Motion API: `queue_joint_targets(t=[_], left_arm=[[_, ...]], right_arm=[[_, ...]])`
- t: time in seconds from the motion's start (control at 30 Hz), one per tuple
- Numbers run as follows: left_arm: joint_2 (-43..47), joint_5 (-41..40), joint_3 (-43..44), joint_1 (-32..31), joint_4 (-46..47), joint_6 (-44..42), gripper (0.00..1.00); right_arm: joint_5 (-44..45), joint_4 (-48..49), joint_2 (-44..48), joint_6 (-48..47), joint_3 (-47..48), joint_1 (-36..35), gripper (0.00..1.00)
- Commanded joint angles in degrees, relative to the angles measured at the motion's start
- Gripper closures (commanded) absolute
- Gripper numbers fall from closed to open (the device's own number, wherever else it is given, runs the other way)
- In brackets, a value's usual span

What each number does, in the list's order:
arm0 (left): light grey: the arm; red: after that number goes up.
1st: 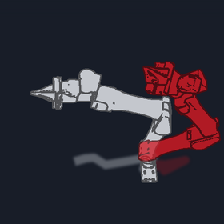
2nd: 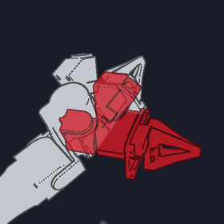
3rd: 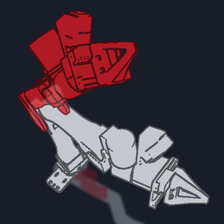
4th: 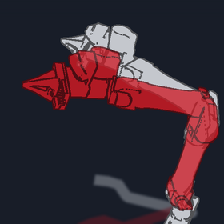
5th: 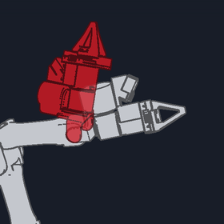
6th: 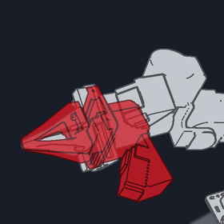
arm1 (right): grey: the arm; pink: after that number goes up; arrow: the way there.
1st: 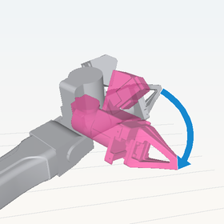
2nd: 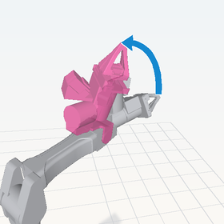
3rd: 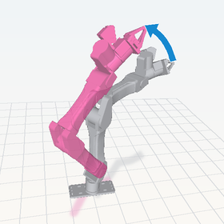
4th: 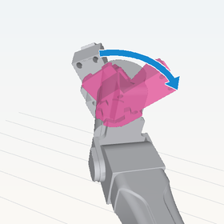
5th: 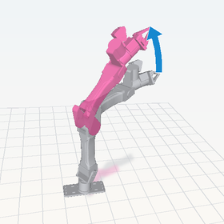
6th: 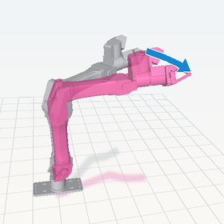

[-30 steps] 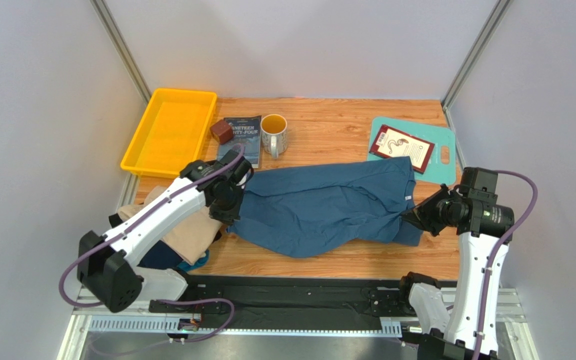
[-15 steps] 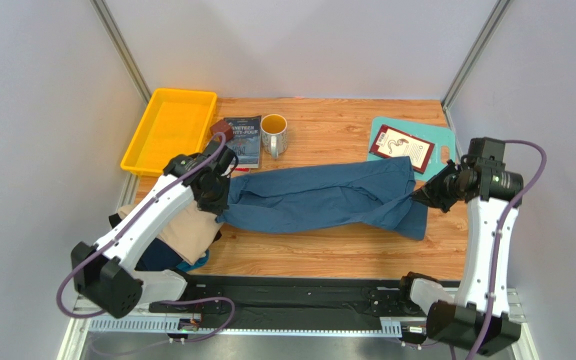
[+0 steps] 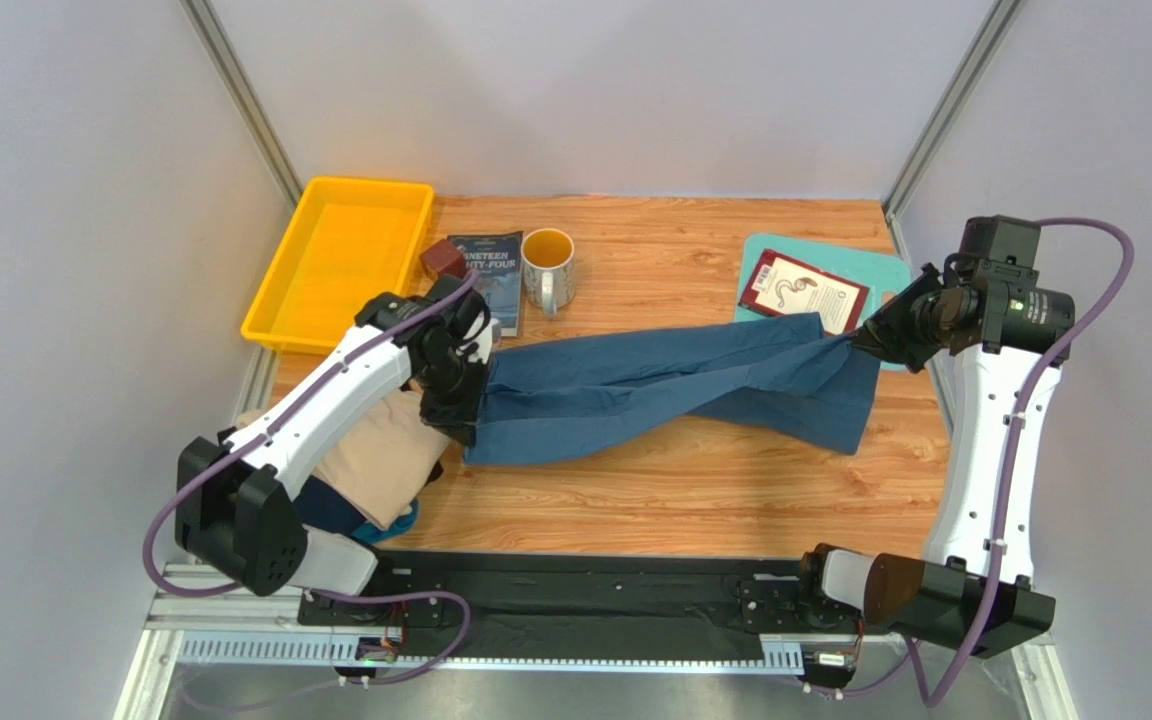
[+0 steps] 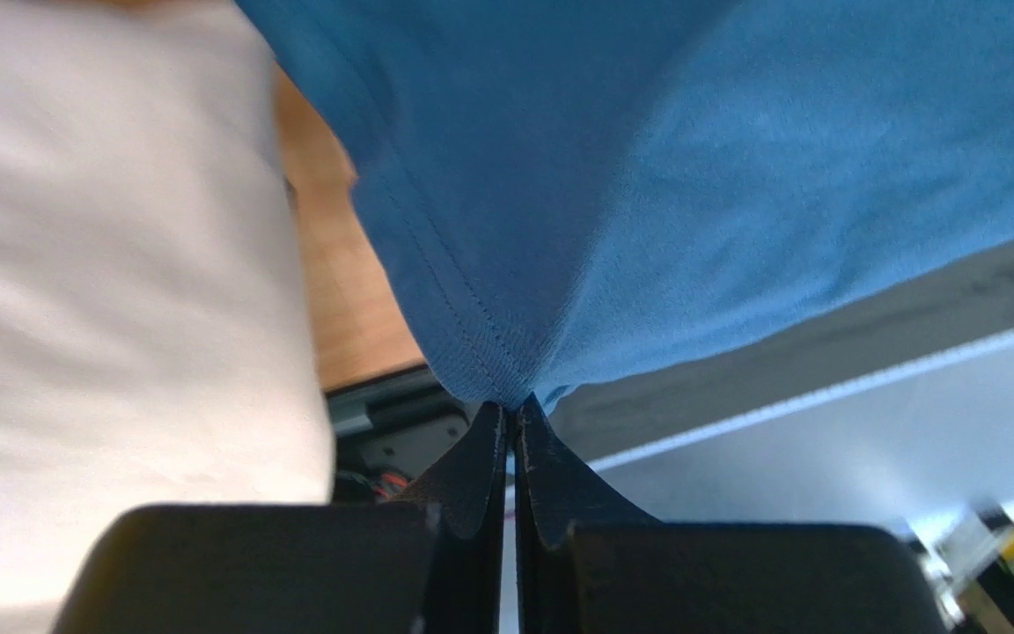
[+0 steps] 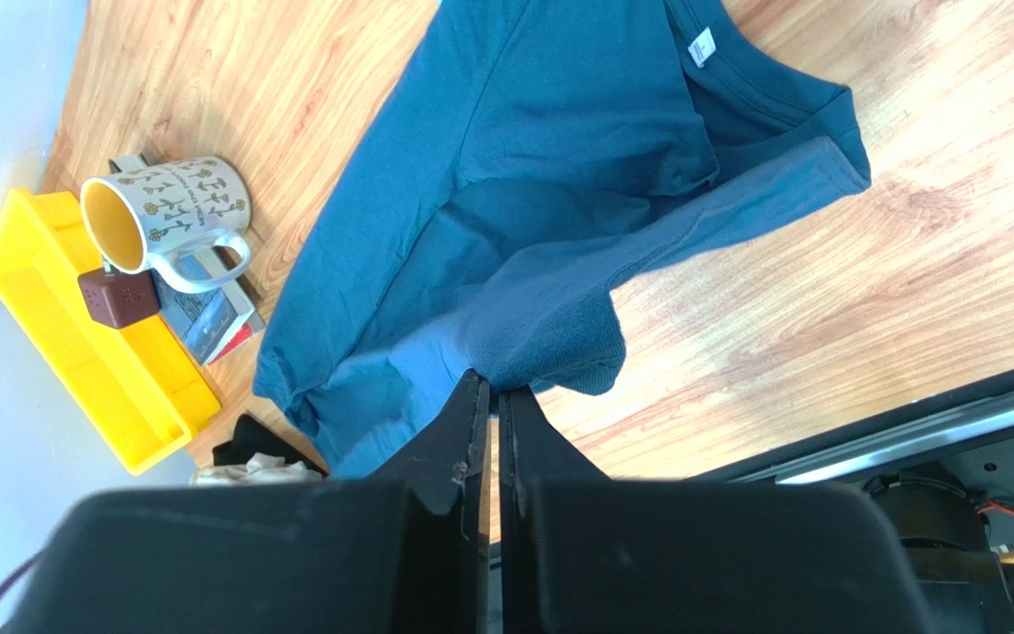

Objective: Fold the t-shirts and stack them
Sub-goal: Grap the side of the flattened tshirt closest away from the robot with both arms, then fold the other side of the tshirt into a rectangle

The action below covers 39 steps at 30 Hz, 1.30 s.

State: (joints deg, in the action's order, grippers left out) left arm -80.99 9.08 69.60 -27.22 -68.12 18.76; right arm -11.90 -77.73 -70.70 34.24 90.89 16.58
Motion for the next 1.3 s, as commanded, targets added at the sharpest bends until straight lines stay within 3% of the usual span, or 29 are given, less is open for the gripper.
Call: queue_joint_targets(t=[0.0,0.27,0.53,0.67,0.77,1.03,1.27], left_arm=[[5.9,8.8,-4.5,-0.1,-4.5,0.3,1.0],[12.8,12.3,-10.3,-3.4,-4.5,9.4,1.0],[15.5,13.2,-15.5,-5.7,-6.7,13.5,1.0],[16.6,12.2,-14.9,-5.8,-7.2,14.5,1.0],[15.2,9.0,-11.9,-5.8,-7.6,14.2,1.0],[-0.4,-1.9,-0.1,-4.3,-8.3,8.4,1.0],[-8.4,-2.0,2.7,0.0,-6.9,5.3,1.0]], right_arm=[[1.8,-0.3,3.3,-0.2,-0.6,0.1,1.0],[3.4,-4.4,6.4,-2.7,-3.8,0.1,1.0],[-0.8,-7.9,12.9,-3.2,-18.5,0.0,1.0],[-0.8,-7.8,14.7,-2.9,-21.1,0.1,1.0],[-0.8,-6.2,11.6,-1.9,-16.5,0.0,1.0],[0.8,0.0,-5.8,-4.5,-5.7,-0.1,1.0],[3.2,2.3,-16.6,-7.1,0.5,-4.4,1.0]])
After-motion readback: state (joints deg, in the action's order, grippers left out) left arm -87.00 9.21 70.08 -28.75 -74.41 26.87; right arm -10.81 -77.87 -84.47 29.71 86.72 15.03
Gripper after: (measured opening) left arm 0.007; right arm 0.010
